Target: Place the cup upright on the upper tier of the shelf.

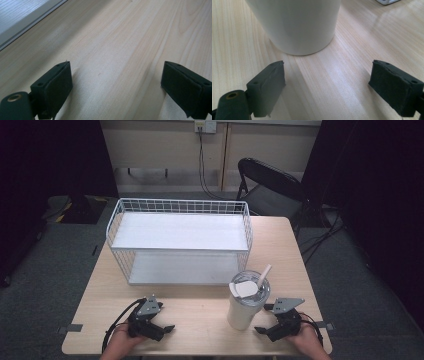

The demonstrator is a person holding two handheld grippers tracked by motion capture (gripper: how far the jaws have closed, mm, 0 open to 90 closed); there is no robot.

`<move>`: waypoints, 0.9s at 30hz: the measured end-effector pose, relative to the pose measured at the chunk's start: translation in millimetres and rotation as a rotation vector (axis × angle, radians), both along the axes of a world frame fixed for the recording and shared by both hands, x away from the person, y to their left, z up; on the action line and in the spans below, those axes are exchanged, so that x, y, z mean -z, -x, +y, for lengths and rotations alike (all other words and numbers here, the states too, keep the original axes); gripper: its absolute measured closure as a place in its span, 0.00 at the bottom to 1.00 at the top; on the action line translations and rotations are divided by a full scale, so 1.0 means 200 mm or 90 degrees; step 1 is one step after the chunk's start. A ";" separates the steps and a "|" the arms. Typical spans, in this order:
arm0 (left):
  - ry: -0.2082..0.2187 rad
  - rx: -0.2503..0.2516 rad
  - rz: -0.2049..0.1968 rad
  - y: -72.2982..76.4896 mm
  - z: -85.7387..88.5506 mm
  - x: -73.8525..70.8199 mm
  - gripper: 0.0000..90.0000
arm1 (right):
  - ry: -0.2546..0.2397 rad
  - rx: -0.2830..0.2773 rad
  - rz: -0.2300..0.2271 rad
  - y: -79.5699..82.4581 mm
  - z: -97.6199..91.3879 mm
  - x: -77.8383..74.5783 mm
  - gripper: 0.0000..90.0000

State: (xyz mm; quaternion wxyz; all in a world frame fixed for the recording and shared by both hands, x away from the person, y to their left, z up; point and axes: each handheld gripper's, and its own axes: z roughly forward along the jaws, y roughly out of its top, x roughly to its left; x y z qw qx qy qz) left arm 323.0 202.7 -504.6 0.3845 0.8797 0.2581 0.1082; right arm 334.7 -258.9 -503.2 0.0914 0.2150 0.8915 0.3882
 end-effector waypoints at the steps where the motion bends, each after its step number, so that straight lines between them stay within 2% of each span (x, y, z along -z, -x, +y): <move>1: 0.000 0.000 0.000 0.00 0.00 0.00 0.11 | 0.000 0.001 0.000 0.00 0.00 0.00 0.13; 9: 0.000 0.000 0.000 0.00 0.00 0.00 0.11 | 0.003 0.000 0.005 0.00 -0.01 -0.01 0.15; 12: 0.000 0.000 0.000 0.00 0.00 0.00 0.11 | -0.005 0.003 0.020 0.00 -0.02 -0.02 0.16; 18: 0.000 0.000 0.000 0.00 0.00 0.00 0.11 | -0.017 -0.001 0.010 0.00 -0.02 -0.06 0.16; 21: 0.000 0.000 0.000 0.00 0.00 0.00 0.11 | -0.041 -0.007 0.004 0.00 -0.01 -0.10 0.15; 22: 0.000 0.000 0.000 0.00 0.00 0.00 0.11 | -0.057 -0.012 0.002 0.00 0.00 -0.12 0.15; 27: 0.001 0.000 0.000 0.00 0.00 0.00 0.11 | -0.071 -0.020 -0.007 0.00 0.01 -0.17 0.15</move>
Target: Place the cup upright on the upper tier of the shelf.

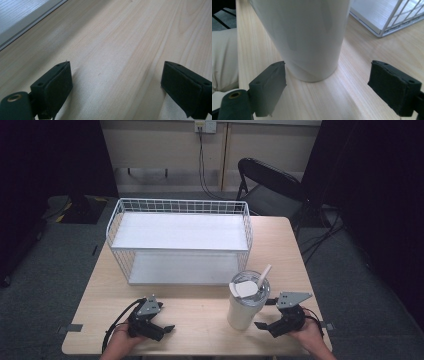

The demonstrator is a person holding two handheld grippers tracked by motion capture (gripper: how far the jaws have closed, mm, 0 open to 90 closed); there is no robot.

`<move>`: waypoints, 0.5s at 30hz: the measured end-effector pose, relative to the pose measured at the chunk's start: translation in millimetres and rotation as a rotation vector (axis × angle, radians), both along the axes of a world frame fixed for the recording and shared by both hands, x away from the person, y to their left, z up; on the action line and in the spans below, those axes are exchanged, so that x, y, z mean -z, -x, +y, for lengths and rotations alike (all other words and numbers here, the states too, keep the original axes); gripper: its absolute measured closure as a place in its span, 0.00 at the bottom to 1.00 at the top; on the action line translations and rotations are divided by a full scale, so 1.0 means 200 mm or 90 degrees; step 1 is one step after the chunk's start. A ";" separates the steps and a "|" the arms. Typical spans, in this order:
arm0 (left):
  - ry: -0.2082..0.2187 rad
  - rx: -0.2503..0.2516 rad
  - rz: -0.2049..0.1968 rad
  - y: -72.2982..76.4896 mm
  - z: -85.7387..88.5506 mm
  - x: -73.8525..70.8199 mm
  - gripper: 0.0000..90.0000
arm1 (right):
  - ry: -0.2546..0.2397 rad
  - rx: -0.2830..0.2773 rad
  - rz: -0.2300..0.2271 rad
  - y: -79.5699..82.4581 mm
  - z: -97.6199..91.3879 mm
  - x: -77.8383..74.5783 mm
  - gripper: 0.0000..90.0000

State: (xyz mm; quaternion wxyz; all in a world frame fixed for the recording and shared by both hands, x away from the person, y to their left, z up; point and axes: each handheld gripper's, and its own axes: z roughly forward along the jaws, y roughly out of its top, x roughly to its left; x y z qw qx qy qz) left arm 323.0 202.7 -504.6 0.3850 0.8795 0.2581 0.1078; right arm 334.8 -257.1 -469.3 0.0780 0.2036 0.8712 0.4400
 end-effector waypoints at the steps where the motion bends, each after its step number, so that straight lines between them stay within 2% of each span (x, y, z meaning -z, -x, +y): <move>1: 0.000 0.000 0.000 0.00 0.00 0.00 0.11 | 0.000 0.000 0.000 0.00 0.00 0.00 0.15; 15: 0.000 0.000 0.000 0.00 0.00 0.00 0.11 | -0.039 -0.007 -0.004 0.00 0.02 -0.07 0.14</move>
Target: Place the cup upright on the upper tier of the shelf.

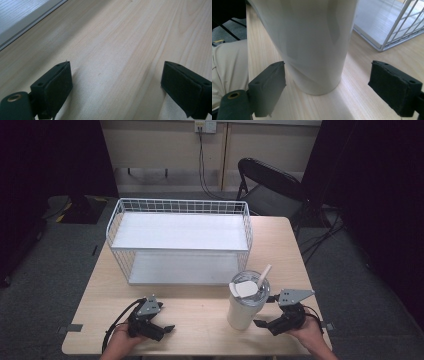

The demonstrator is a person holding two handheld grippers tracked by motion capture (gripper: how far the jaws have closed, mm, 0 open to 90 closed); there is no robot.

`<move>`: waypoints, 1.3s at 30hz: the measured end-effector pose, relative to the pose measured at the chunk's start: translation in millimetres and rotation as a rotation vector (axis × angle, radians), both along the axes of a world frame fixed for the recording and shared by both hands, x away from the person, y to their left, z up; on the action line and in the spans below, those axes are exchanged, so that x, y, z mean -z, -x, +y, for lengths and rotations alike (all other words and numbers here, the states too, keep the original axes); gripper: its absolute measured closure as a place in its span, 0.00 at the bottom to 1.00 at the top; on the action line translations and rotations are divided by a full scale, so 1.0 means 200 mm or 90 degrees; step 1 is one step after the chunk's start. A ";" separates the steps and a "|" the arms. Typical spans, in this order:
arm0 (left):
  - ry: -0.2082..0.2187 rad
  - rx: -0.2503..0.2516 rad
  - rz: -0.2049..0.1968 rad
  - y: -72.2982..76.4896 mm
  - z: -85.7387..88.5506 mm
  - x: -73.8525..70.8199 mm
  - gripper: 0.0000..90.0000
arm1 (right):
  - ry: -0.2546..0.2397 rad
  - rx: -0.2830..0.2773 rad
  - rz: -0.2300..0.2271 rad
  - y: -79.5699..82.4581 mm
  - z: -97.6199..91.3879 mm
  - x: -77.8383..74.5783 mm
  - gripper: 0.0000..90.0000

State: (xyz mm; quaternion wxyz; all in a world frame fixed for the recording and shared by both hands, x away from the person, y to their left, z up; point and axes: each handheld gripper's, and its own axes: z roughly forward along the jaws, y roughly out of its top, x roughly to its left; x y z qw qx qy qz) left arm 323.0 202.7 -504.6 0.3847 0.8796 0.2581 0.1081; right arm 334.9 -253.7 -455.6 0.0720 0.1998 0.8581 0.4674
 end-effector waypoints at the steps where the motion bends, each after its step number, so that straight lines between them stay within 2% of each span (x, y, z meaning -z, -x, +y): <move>1: 0.000 0.000 0.000 0.00 0.00 0.00 0.11 | -0.003 0.001 -0.002 0.00 0.00 -0.01 0.15; 8: 0.000 0.000 0.000 0.00 0.00 0.00 0.11 | -0.011 -0.006 -0.007 0.00 0.02 -0.03 0.14; 11: 0.000 0.000 0.000 0.00 0.00 0.00 0.11 | -0.027 -0.007 -0.003 0.00 0.02 -0.03 0.14; 25: 0.000 0.000 0.000 0.00 0.00 0.00 0.11 | -0.055 -0.014 -0.001 0.00 0.04 -0.04 0.13; 33: 0.000 0.000 0.000 0.00 0.00 0.00 0.11 | -0.098 -0.018 0.006 0.00 0.08 -0.04 0.13; 39: 0.000 0.000 0.000 0.00 0.00 0.00 0.11 | -0.117 -0.015 0.005 0.00 0.11 -0.04 0.11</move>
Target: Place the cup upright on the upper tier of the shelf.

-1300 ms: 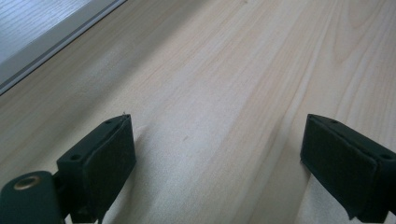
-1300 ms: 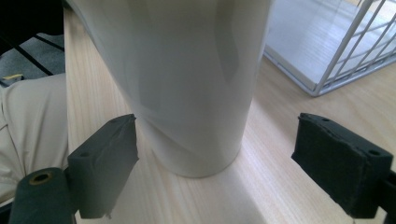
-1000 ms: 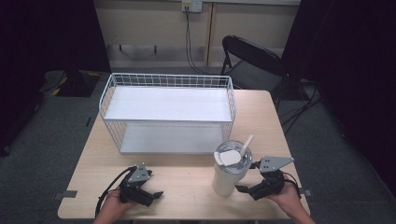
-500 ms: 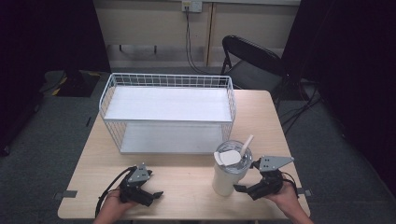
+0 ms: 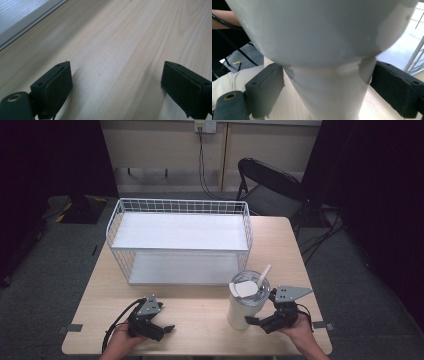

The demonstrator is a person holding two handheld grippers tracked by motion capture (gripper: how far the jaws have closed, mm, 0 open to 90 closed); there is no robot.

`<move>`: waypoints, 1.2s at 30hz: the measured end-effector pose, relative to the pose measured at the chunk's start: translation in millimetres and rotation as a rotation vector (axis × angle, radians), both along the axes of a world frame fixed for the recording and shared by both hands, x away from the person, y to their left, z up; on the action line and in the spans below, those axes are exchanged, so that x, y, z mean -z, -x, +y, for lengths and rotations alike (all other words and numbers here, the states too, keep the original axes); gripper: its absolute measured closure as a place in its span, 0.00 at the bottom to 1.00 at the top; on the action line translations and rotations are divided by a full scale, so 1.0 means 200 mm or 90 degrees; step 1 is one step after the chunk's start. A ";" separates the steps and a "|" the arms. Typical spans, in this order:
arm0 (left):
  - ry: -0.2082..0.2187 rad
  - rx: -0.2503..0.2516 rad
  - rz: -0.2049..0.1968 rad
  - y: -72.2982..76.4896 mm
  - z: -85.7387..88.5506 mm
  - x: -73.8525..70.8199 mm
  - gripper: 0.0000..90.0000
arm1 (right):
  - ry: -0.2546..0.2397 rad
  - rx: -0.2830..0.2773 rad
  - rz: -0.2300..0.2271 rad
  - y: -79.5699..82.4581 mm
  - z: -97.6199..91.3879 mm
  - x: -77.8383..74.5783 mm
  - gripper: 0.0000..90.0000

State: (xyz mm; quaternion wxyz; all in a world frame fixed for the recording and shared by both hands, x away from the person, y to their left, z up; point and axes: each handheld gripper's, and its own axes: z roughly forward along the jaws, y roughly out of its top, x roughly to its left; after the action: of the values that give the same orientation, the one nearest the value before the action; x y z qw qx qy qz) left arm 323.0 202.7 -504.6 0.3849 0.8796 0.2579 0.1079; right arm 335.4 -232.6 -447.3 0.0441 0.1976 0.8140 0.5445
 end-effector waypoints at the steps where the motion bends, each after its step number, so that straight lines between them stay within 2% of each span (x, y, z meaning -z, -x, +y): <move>1: 0.000 0.000 0.000 0.00 0.00 0.00 0.11 | 0.000 0.000 0.000 0.00 0.00 0.00 0.11; 17: 0.000 0.000 0.000 0.00 0.00 0.00 0.11 | -0.027 0.016 -0.014 0.01 0.01 0.03 0.10; 36: 0.001 -0.001 0.000 0.00 0.00 0.00 0.11 | -0.022 0.006 -0.032 0.00 0.03 0.03 0.09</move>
State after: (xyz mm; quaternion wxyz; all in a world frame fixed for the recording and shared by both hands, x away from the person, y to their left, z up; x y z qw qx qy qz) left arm 323.0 202.6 -504.6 0.3853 0.8792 0.2589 0.1078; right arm 335.9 -226.8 -453.7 0.0640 0.1884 0.8019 0.5634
